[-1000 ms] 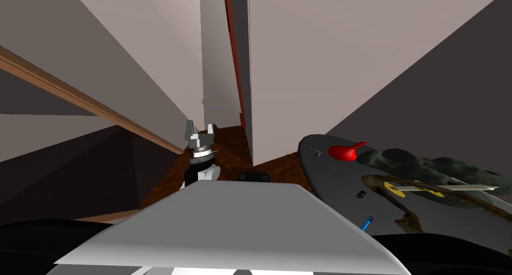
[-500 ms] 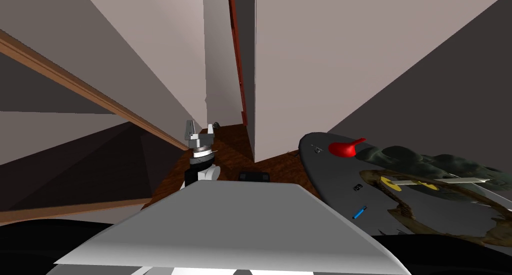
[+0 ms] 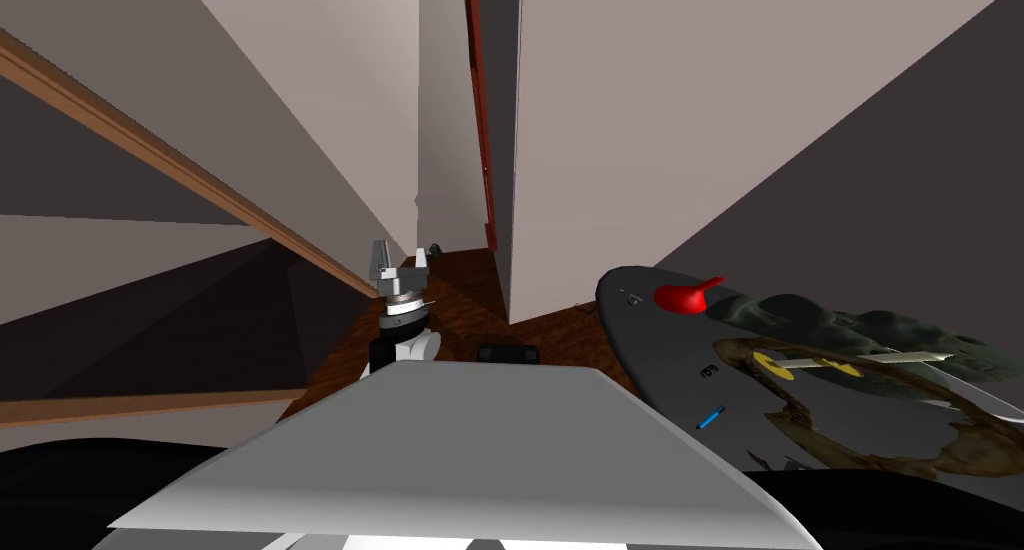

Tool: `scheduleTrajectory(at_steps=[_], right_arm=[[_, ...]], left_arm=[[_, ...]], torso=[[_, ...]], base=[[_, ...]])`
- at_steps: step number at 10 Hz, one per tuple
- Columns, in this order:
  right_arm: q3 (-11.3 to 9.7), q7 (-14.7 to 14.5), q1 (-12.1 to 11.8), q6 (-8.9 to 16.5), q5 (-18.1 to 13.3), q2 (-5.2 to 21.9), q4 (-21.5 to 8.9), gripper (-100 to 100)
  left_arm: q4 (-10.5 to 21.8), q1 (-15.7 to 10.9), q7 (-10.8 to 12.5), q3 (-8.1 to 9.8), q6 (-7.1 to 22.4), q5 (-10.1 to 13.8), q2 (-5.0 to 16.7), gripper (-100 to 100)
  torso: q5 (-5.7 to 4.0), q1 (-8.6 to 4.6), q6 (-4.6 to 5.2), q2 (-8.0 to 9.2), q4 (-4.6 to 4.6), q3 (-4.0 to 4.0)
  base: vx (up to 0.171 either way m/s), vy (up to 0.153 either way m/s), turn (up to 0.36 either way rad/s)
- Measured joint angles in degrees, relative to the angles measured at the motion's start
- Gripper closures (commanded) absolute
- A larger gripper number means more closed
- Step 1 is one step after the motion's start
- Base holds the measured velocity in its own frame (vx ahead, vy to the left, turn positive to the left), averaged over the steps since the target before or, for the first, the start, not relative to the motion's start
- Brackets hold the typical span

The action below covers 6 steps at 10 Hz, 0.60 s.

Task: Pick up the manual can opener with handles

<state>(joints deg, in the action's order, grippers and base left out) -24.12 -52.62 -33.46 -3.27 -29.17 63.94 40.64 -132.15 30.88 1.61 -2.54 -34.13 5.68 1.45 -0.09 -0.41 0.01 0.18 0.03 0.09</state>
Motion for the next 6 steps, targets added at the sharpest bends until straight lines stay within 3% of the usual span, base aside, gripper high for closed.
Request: scheduleTrajectory(at_steps=[4, 6], right_arm=[[0.0, 0.0, 0.0, 0.0, 0.0, 0.0, 0.0, 100], [0.0, 0.0, 0.0, 0.0, 0.0, 0.0, 0.0, -100]], left_arm=[[0.0, 0.0, 0.0, 0.00, 0.0, 0.0, 0.0, 0], [0.0, 0.0, 0.0, 0.00, 0.0, 0.0, 0.0, 0]], torso=[[0.04, 0.13, 0.00, -0.03, -0.01, -0.02], [0.04, 0.14, 0.00, -0.03, -0.01, -0.02]], base=[[0.000, 0.000, 0.000], [0.017, -0.012, -0.068]])
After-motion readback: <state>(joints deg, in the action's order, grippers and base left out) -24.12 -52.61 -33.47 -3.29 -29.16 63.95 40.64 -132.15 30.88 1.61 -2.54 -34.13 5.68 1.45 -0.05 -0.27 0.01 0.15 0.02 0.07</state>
